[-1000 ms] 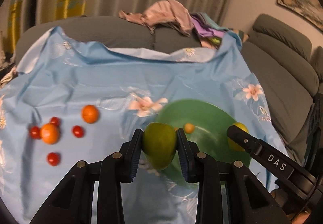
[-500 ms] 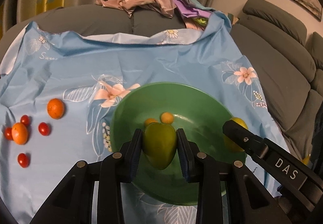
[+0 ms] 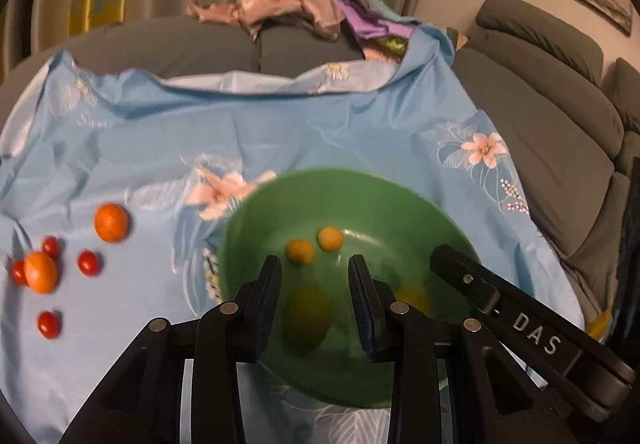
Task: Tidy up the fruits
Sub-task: 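Carry lime and lemon over the green bowl and open both tools, then move both tools back toward the red tomatoes, then grasp the large red tomato with the left tool while the right tool grasps a cherry tomato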
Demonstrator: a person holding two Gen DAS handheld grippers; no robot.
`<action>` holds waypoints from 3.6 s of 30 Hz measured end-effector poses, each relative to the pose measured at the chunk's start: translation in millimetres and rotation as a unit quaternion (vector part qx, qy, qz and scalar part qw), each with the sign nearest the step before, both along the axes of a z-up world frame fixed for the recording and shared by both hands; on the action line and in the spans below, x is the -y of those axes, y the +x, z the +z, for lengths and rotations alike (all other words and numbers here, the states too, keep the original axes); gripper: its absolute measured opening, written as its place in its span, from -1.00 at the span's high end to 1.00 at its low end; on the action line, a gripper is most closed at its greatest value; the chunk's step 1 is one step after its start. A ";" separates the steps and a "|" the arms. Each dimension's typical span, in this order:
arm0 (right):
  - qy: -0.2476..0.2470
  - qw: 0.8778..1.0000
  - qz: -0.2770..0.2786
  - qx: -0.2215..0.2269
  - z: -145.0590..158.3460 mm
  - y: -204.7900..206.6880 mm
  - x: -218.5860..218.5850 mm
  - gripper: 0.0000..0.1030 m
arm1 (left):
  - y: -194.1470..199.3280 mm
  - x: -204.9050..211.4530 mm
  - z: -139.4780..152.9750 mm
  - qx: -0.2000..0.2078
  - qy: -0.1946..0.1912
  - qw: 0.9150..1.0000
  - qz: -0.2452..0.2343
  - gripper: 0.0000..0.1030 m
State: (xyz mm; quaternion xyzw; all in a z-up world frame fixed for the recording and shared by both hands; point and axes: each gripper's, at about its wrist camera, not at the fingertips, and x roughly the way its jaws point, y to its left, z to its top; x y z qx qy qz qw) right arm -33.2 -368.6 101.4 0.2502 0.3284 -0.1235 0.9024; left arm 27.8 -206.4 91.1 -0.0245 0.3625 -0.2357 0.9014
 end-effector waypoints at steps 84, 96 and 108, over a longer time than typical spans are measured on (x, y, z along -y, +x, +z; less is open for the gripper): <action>-0.101 0.928 0.342 -0.106 -81.0 178.2 -263.0 0.49 | 50.9 -234.2 -85.7 -0.172 -0.019 0.971 0.166 0.20; -0.071 0.944 0.313 -0.079 -59.6 155.6 -236.8 0.49 | 48.6 -232.9 -84.9 -0.160 -0.002 0.969 0.185 0.49; -0.072 0.950 0.296 -0.071 -37.4 122.3 -225.9 0.49 | 36.9 -230.9 -56.8 -0.121 -0.020 0.975 0.184 0.50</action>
